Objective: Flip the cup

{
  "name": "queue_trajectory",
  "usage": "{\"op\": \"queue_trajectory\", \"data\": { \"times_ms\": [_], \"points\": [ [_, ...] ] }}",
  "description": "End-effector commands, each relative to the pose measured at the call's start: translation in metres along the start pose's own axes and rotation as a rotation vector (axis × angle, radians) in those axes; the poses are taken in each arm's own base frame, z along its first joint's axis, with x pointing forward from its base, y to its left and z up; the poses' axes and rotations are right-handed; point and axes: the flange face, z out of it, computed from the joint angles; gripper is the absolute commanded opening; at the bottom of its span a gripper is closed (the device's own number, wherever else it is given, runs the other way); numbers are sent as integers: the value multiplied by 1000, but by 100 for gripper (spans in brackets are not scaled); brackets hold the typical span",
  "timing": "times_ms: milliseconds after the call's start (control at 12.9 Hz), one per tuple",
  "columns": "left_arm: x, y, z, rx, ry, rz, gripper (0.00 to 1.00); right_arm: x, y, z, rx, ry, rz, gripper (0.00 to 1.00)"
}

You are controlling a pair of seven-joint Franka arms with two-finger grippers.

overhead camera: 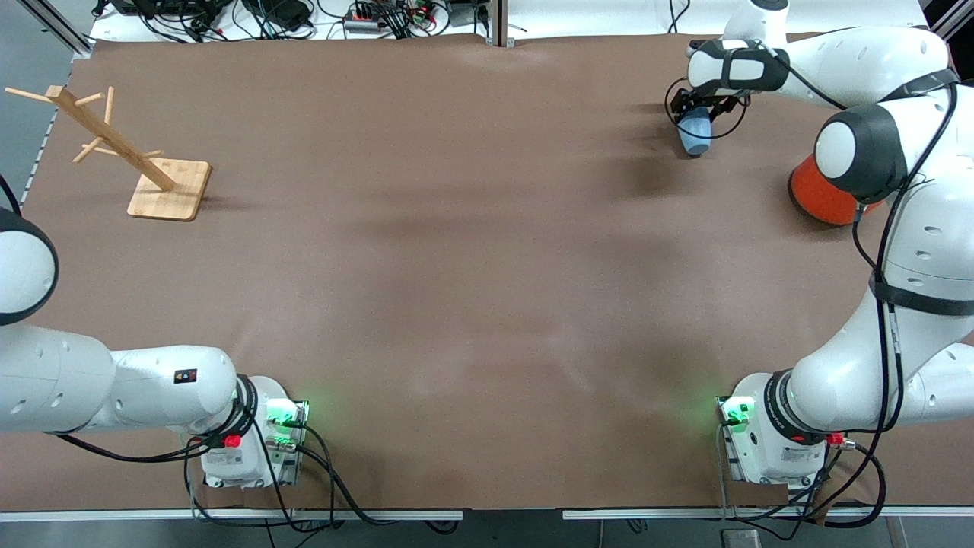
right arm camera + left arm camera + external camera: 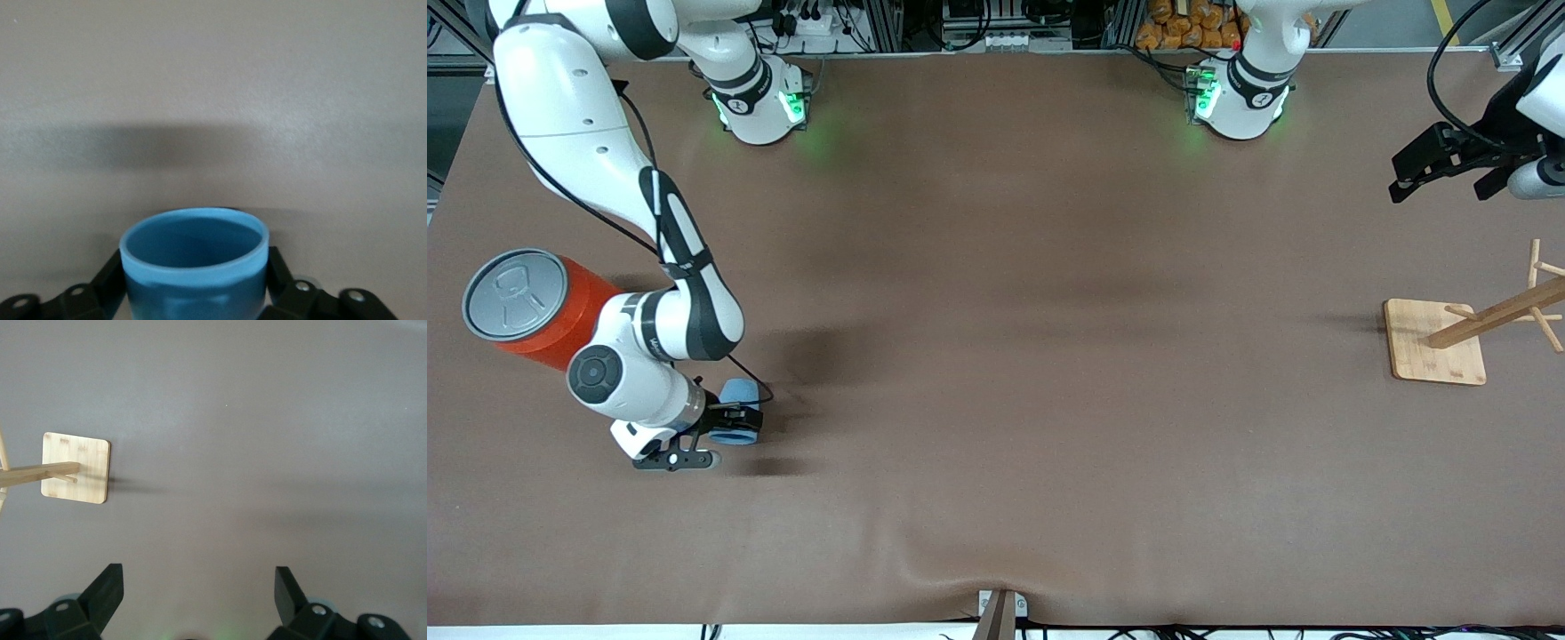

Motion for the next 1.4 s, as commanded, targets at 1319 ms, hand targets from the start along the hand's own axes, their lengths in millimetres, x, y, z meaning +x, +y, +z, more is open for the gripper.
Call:
{"op": "queue_trajectory", "data": {
  "times_ms": [1319],
  "points": [
    [0,6,-15,-16,72,-7,100,-181,-490,-30,86,287,-1470,35]
  ]
}}
